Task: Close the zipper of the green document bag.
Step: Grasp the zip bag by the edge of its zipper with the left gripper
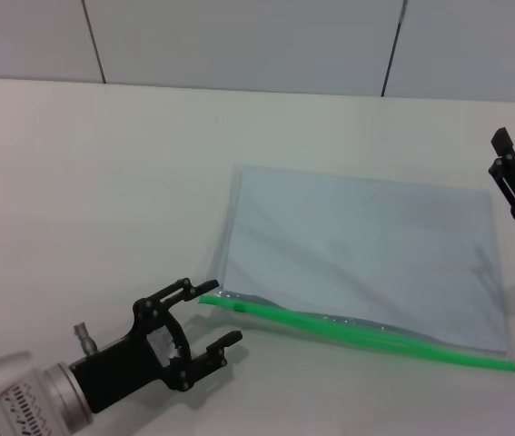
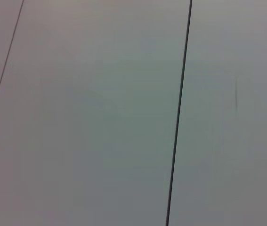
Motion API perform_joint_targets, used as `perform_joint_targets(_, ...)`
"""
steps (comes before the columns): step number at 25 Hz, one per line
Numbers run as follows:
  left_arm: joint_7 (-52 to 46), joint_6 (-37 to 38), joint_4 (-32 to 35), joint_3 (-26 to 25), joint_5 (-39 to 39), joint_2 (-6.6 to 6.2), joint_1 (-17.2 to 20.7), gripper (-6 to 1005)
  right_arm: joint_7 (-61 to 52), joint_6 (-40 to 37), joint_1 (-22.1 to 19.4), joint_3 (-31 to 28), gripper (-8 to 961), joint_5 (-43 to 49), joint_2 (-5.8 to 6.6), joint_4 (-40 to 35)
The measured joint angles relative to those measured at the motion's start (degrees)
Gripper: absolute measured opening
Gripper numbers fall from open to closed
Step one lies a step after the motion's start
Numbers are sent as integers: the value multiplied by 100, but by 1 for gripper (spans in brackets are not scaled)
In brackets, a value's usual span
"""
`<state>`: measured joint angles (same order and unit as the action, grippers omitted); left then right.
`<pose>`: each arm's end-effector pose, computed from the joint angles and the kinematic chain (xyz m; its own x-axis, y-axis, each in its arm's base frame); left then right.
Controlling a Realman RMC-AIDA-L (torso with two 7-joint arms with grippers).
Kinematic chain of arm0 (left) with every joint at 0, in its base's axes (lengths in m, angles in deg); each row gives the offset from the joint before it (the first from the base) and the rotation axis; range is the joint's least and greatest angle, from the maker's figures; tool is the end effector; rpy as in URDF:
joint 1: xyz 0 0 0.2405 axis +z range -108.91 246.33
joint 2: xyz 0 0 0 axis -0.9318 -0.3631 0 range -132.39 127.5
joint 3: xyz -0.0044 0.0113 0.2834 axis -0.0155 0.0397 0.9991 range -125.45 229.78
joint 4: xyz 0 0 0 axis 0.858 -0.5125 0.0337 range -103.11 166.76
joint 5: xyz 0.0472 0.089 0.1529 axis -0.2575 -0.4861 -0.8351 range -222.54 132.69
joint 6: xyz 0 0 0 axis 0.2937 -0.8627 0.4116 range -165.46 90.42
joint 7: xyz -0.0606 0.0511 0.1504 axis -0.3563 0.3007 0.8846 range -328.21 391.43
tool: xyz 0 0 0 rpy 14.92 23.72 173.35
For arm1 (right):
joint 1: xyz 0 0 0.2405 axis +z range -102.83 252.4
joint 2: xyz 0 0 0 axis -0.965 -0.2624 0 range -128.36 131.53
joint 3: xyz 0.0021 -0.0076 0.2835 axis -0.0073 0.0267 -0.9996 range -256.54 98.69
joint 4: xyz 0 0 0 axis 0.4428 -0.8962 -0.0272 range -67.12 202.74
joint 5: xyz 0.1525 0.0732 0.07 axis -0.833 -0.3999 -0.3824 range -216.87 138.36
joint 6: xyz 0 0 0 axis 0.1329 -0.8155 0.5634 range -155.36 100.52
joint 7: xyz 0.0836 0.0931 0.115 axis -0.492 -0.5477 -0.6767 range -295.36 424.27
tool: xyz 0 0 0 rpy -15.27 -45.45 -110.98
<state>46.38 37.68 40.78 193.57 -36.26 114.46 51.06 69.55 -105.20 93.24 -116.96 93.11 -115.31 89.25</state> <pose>-0.3075 0.2463 -0.1004 0.8994 -0.3748 0.2250 -0.1029 -0.6817 -0.7244 0.2815 0.3155 -0.0235 0.7428 0.2737 -0.6110 -0.5413 -0.2916 -0.7887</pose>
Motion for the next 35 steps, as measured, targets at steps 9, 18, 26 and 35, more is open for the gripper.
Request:
perform_joint_targets(9,586,-414,20,-57,44,17,-136,677,0,-9,0,16,752,0,0,9)
perform_joint_targets(18,1262,-797,51,-91,118,26,-320,677,0,-9,1,16,752,0,0,27)
perform_joint_targets(26,1896,-952,59,-88,578,39,-475,677,0,-5,47,32,752,0,0,43)
perform_joint_targets(35,2267,-1187,62,-46,720,59,-679,677,0,12,109,34,751,1,-1,53)
